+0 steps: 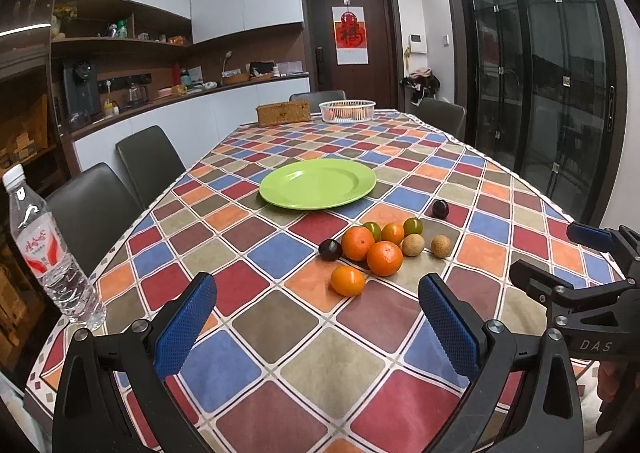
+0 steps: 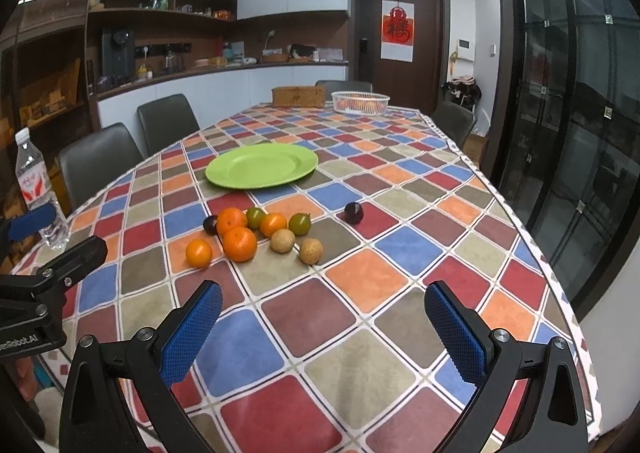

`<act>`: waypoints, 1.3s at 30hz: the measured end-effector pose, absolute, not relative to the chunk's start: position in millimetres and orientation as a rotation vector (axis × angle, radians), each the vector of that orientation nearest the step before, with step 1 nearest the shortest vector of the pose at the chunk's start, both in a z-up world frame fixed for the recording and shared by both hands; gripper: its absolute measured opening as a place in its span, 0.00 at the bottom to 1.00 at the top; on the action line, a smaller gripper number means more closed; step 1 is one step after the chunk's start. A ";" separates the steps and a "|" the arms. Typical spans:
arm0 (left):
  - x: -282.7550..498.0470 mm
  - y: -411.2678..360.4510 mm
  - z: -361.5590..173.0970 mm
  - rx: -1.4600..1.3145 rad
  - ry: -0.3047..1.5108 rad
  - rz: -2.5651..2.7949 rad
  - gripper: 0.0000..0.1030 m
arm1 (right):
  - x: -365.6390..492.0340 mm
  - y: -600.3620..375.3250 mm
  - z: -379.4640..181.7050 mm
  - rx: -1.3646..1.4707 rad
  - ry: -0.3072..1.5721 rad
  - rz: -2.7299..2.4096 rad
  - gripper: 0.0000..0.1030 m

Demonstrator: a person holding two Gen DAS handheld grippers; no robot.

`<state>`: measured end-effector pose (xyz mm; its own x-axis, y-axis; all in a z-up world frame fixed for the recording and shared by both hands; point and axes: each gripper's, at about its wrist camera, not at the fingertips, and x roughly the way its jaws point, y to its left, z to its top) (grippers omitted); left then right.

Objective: Organize fruits
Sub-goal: 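Move left gripper to the large orange while right gripper reaches the brown round fruit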

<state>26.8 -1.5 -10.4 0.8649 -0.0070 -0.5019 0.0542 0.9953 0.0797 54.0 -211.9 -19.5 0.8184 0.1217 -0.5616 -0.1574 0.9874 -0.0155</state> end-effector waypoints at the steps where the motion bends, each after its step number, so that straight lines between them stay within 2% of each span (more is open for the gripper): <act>1: 30.8 -1.3 -12.0 0.092 0.529 -0.034 0.98 | 55.9 -210.8 -20.9 -0.066 0.598 0.148 0.99; 15: 86.3 -7.9 -34.3 0.107 0.647 -0.080 0.82 | 112.8 -200.3 -41.7 -0.093 0.690 0.165 0.97; 27: 125.8 -14.3 -63.8 0.110 0.807 -0.133 0.73 | 155.2 -196.4 -63.6 -0.126 0.824 0.175 0.81; 32: 142.2 -11.0 -76.3 0.064 0.888 -0.150 0.62 | 169.4 -194.1 -70.5 -0.125 0.862 0.181 0.73; 39: 153.9 -6.0 -87.1 0.020 0.942 -0.155 0.55 | 185.0 -189.2 -78.7 -0.122 0.901 0.205 0.59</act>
